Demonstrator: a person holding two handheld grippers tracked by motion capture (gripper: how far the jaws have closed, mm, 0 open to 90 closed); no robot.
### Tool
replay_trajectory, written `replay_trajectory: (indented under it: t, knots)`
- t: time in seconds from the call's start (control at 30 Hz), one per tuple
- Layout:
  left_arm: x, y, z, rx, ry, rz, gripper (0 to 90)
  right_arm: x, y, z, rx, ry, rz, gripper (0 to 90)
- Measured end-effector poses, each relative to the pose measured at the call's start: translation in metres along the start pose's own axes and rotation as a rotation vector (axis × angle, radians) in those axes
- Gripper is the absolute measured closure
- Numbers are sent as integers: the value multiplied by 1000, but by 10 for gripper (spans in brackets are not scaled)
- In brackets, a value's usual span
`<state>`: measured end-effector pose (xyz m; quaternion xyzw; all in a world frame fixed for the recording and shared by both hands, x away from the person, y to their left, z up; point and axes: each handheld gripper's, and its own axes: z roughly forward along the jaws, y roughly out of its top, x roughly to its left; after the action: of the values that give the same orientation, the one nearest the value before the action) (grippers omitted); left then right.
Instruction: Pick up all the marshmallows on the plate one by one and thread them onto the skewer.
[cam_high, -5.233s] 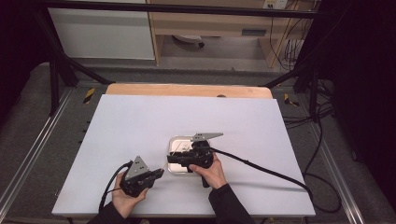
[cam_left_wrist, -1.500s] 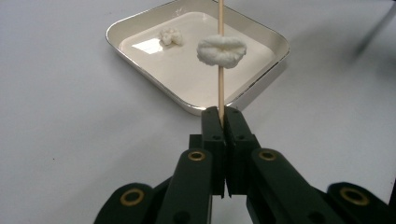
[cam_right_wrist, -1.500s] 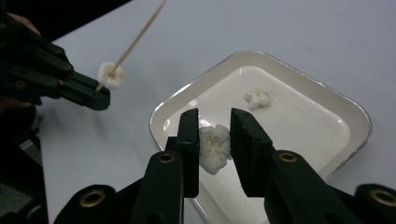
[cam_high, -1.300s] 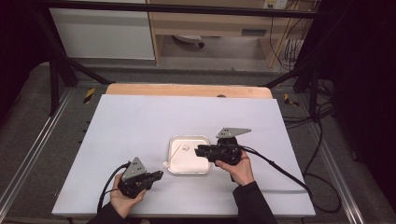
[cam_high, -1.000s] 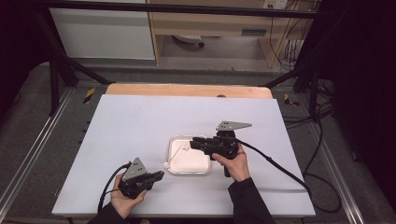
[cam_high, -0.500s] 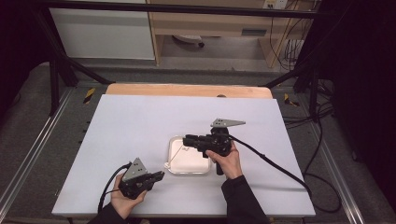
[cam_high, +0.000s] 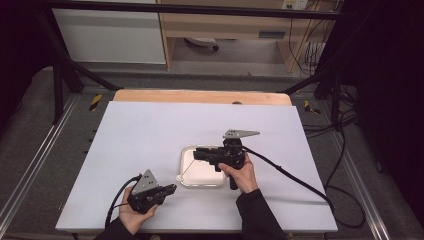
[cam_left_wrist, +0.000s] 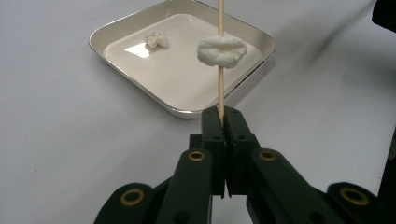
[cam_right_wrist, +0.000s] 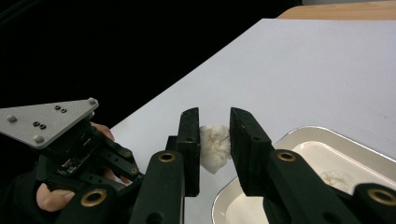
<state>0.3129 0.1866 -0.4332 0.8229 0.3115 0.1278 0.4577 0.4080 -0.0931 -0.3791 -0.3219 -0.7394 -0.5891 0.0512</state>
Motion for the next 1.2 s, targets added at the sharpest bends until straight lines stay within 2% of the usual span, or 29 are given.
replay_trajectory:
  t: [0.37, 0.73, 1.2]
  knots:
    - [0, -2, -2, -48, 11, -17, 886, 2, -5, 4, -32, 14, 24, 762]
    - [-2, -3, 0, -60, -2, -41, 886, 6, -12, 9, -67, 29, 25, 779]
    - [-4, -4, 2, -55, 0, -33, 887, 10, -20, 13, -87, 38, 25, 789]
